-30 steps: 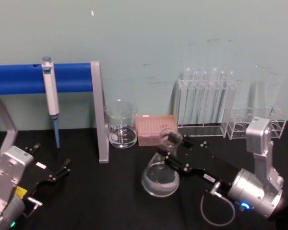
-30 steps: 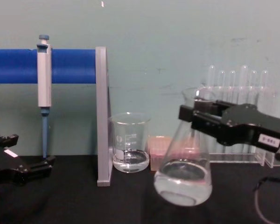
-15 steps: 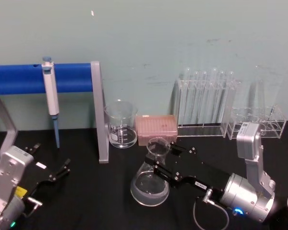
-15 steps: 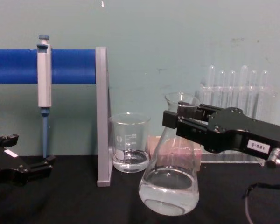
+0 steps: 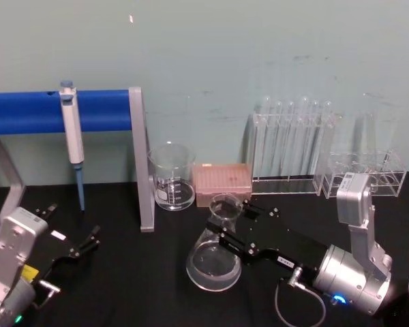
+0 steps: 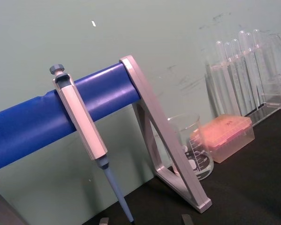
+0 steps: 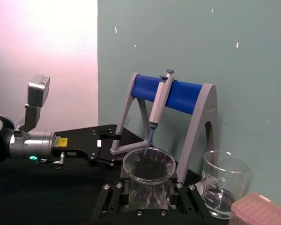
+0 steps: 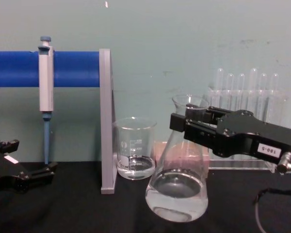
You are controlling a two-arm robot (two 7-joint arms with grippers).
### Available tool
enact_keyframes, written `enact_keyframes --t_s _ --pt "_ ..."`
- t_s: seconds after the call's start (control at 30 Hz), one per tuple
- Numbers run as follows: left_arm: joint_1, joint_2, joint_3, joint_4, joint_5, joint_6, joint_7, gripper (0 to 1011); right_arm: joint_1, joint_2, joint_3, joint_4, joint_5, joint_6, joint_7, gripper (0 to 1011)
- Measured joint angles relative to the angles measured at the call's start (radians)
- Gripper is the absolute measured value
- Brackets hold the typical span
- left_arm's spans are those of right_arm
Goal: Grasp the erlenmeyer flask with one hand, shake it three times, then place it back.
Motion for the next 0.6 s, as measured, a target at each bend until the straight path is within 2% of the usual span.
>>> enact_keyframes --t_s 0.6 --pt "0.0 0.0 0.0 0.0 0.0 0.0 0.0 1001 0.026 -0.008 -0.005 0.077 -0.016 -0.005 -0.007 450"
